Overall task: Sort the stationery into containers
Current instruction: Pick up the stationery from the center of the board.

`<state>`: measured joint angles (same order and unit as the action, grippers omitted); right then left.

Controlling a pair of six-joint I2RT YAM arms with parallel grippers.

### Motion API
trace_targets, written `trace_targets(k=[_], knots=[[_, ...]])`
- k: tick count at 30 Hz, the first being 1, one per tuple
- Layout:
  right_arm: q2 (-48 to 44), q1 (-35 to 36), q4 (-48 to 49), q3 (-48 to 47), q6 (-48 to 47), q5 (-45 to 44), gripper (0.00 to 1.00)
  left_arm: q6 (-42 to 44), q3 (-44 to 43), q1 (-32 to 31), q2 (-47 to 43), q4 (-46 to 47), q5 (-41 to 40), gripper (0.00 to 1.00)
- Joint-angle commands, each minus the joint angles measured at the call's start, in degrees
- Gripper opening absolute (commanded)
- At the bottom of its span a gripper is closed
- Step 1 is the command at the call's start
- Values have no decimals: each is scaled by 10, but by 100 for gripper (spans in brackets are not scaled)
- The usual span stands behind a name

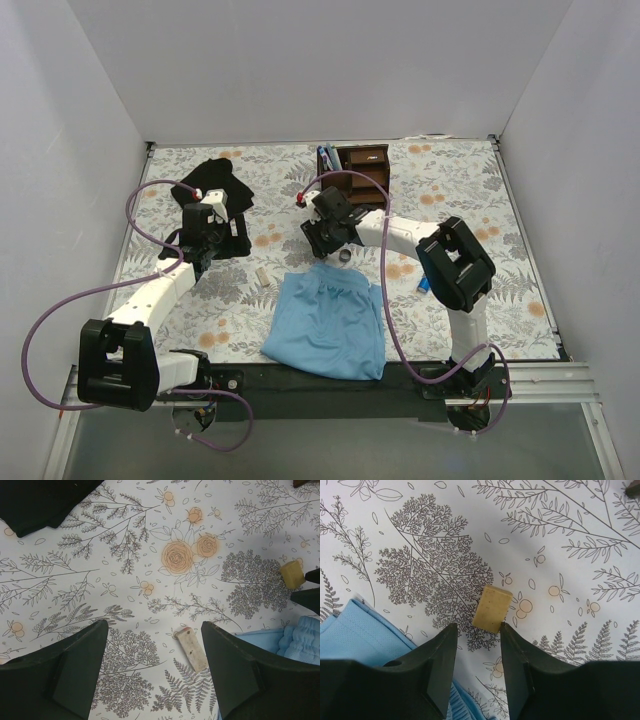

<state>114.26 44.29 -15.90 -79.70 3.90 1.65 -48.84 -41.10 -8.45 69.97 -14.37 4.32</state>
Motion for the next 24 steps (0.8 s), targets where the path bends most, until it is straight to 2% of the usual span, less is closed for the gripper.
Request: trace_targets(k=[1,15,24], knots=[[16,7,25,-14,-8,0,48,4,-10,4,-12,6,3,76],[31,6,25,-11,-11,-15,47,3,-13,4,-3,9,8,76],[44,5,27,-15,13,-54,46,8,-13,5,0,11,14,76]])
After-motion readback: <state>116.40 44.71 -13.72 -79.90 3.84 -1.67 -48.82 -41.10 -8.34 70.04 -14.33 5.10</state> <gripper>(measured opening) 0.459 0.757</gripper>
